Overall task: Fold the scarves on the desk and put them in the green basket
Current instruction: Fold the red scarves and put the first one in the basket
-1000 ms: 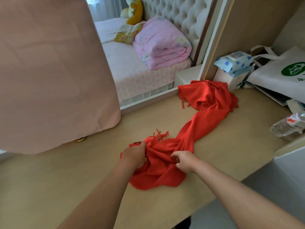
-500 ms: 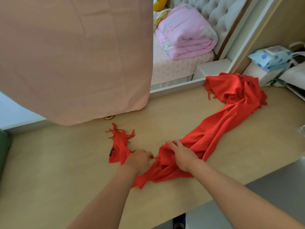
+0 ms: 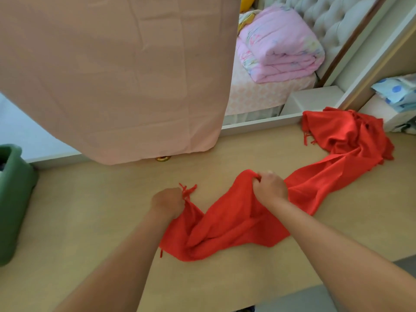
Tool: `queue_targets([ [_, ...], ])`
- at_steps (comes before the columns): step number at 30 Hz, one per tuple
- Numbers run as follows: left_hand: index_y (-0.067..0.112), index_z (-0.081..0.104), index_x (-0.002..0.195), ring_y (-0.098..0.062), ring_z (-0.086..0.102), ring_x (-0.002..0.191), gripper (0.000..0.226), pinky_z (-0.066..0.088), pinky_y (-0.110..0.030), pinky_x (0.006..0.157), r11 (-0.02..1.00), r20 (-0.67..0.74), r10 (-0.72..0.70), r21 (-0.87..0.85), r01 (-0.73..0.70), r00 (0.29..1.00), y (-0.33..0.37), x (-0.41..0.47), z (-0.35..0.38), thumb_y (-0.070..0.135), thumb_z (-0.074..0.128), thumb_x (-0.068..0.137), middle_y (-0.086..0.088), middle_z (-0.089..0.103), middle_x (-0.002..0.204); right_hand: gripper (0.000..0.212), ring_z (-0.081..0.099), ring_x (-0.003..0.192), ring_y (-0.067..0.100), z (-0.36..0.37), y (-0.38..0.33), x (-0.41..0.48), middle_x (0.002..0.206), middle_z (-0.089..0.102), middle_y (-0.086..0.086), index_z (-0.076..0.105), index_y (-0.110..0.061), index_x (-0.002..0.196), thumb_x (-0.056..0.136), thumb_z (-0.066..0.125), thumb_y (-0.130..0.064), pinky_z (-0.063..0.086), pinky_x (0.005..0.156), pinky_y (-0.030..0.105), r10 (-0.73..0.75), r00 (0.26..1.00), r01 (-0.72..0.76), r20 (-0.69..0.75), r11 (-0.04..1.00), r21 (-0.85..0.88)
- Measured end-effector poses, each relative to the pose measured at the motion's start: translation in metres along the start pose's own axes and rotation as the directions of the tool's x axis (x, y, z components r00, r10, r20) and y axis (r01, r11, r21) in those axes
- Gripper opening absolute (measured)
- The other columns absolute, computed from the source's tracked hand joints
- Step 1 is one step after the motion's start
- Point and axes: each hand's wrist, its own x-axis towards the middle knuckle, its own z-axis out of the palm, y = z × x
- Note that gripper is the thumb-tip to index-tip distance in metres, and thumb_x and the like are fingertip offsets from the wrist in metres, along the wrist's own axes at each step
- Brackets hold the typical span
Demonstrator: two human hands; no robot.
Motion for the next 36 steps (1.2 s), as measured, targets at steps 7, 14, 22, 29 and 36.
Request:
queue_targets([
  [7, 0.017, 0.068, 0.099, -0.031, 0.056, 0.095, 0.032, 0.047, -0.041, 0.083, 0.92, -0.427, 0.216, -0.213, -0.33, 0.878, 0.004, 0.002, 0.02, -0.004, 0.057, 0.077, -0.005, 0.06, 0.097, 0.066, 0.028, 0.145, 0.031, 0.007, -0.004, 0.022, 0.158, 0.024, 0.019, 0.036, -0.013, 0.149, 0.086, 0.054, 0.0, 0.025, 0.115, 0.03, 0.036, 0.999, -0.031, -0.016, 0.965, 0.26],
  [14, 0.027, 0.028, 0.147, -0.024, 0.036, 0.128, 0.078, 0.046, -0.044, 0.095, 0.99, -0.111, 0.074, -0.115, -0.087, 0.991, -0.003, -0.014, 0.06, 0.044, 0.069, 0.082, 0.002, 0.032, 0.142, 0.057, 0.038, 0.138, 0.027, 0.059, -0.014, -0.026, 0.151, 0.039, 0.006, 0.051, -0.022, 0.141, 0.086, 0.053, -0.008, 0.032, 0.113, 0.038, -0.408, 0.811, 0.429, 0.419, 0.902, 0.048],
  [22, 0.026, 0.041, 0.141, -0.024, 0.065, 0.104, 0.047, 0.05, -0.035, 0.081, 1.0, -0.084, 0.005, -0.03, -0.008, 0.996, -0.03, -0.021, 0.05, 0.048, 0.036, 0.099, -0.002, 0.068, 0.115, 0.027, 0.066, 0.096, 0.022, 0.055, -0.047, -0.045, 0.096, 0.072, -0.002, 0.069, -0.024, 0.096, 0.091, 0.047, -0.038, 0.048, 0.077, 0.032, -0.397, 0.804, 0.481, 0.444, 0.872, -0.091],
  [29, 0.021, 0.067, 0.09, -0.02, 0.05, 0.098, 0.019, 0.047, -0.038, 0.082, 0.943, -0.305, 0.274, -0.104, -0.318, 0.912, -0.055, -0.037, 0.054, 0.033, 0.053, 0.085, 0.003, 0.055, 0.102, 0.063, 0.057, 0.12, 0.029, 0.072, -0.081, -0.051, 0.131, 0.062, 0.007, 0.03, -0.033, 0.152, 0.094, 0.054, -0.038, 0.046, 0.093, 0.037, -0.373, 0.688, 0.555, 0.622, 0.823, -0.12],
  [36, 0.02, 0.045, 0.102, -0.024, 0.059, 0.078, 0.019, 0.044, -0.037, 0.069, 0.855, -0.36, 0.214, -0.38, -0.352, 0.908, -0.06, -0.04, 0.002, 0.038, 0.05, 0.098, -0.001, 0.062, 0.083, 0.011, 0.065, 0.099, 0.023, 0.053, -0.103, -0.047, 0.098, 0.073, -0.001, 0.066, -0.023, 0.096, 0.092, 0.058, -0.03, 0.046, 0.075, 0.031, -0.312, 0.9, 0.301, 0.304, 0.95, 0.082],
])
